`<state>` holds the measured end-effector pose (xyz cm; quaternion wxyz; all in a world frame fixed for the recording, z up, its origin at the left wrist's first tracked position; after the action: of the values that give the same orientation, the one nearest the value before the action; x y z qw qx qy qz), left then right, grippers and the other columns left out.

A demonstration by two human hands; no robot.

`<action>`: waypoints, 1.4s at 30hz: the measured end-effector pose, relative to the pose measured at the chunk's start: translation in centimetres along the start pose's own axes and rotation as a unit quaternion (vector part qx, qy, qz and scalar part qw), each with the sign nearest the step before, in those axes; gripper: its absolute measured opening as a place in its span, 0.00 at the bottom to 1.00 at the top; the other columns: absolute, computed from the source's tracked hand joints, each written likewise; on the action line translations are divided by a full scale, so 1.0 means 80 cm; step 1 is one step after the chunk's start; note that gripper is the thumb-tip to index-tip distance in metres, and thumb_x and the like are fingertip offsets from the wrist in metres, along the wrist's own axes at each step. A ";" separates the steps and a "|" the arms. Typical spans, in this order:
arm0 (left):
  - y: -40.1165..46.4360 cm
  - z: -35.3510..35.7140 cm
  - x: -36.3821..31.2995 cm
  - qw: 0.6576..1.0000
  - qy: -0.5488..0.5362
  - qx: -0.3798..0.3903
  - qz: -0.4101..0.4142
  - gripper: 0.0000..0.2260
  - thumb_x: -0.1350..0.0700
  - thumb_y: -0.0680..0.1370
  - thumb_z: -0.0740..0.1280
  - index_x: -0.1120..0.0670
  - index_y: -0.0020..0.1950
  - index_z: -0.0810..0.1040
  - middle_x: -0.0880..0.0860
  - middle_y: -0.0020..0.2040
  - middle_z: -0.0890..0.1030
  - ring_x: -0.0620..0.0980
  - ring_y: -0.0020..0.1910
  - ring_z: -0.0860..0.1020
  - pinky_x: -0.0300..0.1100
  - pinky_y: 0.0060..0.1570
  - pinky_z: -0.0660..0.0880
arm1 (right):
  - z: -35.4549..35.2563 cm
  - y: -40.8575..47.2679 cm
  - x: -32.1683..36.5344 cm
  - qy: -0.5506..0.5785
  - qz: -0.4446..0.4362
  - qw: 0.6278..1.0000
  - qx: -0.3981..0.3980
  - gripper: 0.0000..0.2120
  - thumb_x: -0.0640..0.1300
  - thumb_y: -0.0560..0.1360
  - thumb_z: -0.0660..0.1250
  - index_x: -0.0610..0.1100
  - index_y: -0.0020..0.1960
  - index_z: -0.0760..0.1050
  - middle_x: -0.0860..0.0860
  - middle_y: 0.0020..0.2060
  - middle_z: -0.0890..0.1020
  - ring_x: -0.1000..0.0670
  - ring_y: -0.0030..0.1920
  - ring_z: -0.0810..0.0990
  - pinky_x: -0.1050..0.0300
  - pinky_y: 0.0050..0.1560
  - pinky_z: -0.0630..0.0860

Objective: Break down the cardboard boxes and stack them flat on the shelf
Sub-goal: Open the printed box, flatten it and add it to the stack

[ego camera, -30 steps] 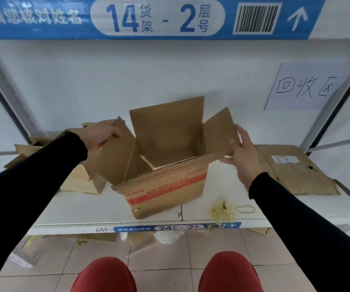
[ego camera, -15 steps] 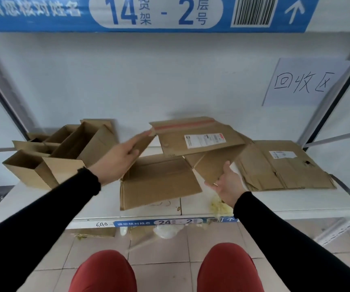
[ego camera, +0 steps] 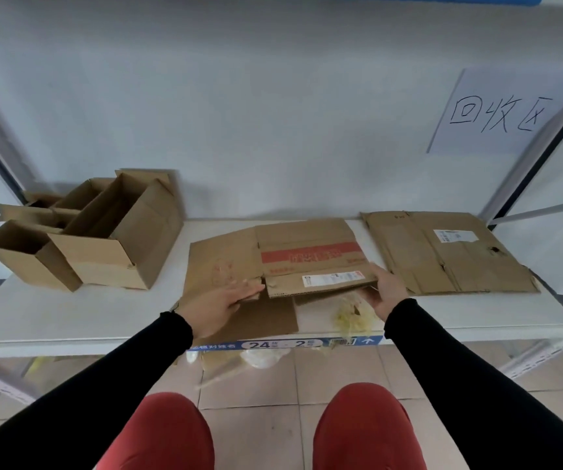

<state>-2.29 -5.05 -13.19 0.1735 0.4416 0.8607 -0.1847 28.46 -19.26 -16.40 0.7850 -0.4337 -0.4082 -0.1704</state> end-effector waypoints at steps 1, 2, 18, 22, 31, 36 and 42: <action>0.003 0.007 0.002 0.999 0.018 0.027 -0.016 0.26 0.51 0.85 0.59 0.26 0.75 0.55 0.39 0.80 0.58 0.44 0.80 0.53 0.48 0.79 0.50 | -0.005 0.004 0.003 0.004 0.002 1.000 -0.009 0.14 0.41 0.81 0.67 0.36 0.64 0.77 0.38 0.54 0.84 0.45 0.44 0.84 0.52 0.43 0.85; 0.004 0.016 0.003 0.997 0.036 0.062 -0.034 0.25 0.43 0.83 0.60 0.28 0.76 0.54 0.41 0.81 0.54 0.46 0.81 0.50 0.51 0.79 0.48 | -0.010 0.008 0.007 0.005 0.005 1.000 -0.014 0.14 0.41 0.81 0.66 0.36 0.64 0.77 0.39 0.51 0.84 0.45 0.44 0.84 0.52 0.41 0.85; 0.149 0.041 0.056 0.984 0.086 0.034 -0.155 0.36 0.26 0.77 0.44 0.40 0.82 0.41 0.45 0.82 0.42 0.52 0.81 0.39 0.63 0.76 0.36 | 0.014 0.123 0.044 -0.448 -0.043 0.893 0.017 0.19 0.40 0.78 0.68 0.37 0.68 0.75 0.41 0.61 0.81 0.41 0.61 0.80 0.45 0.65 0.76; 0.158 0.068 0.075 0.979 0.106 0.028 -0.170 0.36 0.25 0.76 0.44 0.37 0.81 0.41 0.43 0.82 0.41 0.52 0.81 0.37 0.67 0.74 0.34 | 0.039 0.138 0.053 -0.452 -0.089 0.887 0.040 0.29 0.46 0.80 0.68 0.45 0.79 0.63 0.46 0.71 0.73 0.43 0.68 0.75 0.48 0.70 0.71; 0.171 0.073 0.086 0.979 0.099 0.022 -0.176 0.36 0.25 0.76 0.47 0.35 0.80 0.41 0.41 0.81 0.39 0.50 0.80 0.35 0.64 0.73 0.31 | 0.064 0.184 0.024 -0.621 -0.126 0.771 0.070 0.45 0.58 0.75 0.73 0.55 0.82 0.50 0.41 0.71 0.70 0.41 0.66 0.75 0.54 0.69 0.71; 0.135 0.029 0.128 0.983 -0.017 -0.050 -0.175 0.34 0.35 0.79 0.61 0.36 0.81 0.48 0.46 0.83 0.45 0.52 0.81 0.46 0.56 0.79 0.47 | 0.061 0.190 0.028 -0.616 -0.150 0.772 0.054 0.44 0.58 0.74 0.73 0.56 0.82 0.52 0.43 0.71 0.71 0.42 0.64 0.78 0.50 0.67 0.74; 0.058 0.006 0.220 0.910 -0.147 -0.147 -0.359 0.41 0.37 0.75 0.69 0.45 0.82 0.53 0.60 0.79 0.59 0.63 0.76 0.62 0.59 0.74 0.61 | 0.067 0.165 0.034 -0.568 -0.200 0.798 0.018 0.39 0.55 0.75 0.71 0.58 0.81 0.57 0.46 0.70 0.70 0.46 0.56 0.81 0.48 0.63 0.78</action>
<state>-8.10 9.47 -22.46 0.2830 0.0400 0.9433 -0.1688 35.69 -7.19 -19.85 0.3681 -0.3473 -0.8616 -0.0394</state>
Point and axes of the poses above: each hand's wrist, its own y-axis towards the middle knuckle, its own z-axis out of the palm, x = y × z, the point moved 9 cm from there along y, towards the middle knuckle
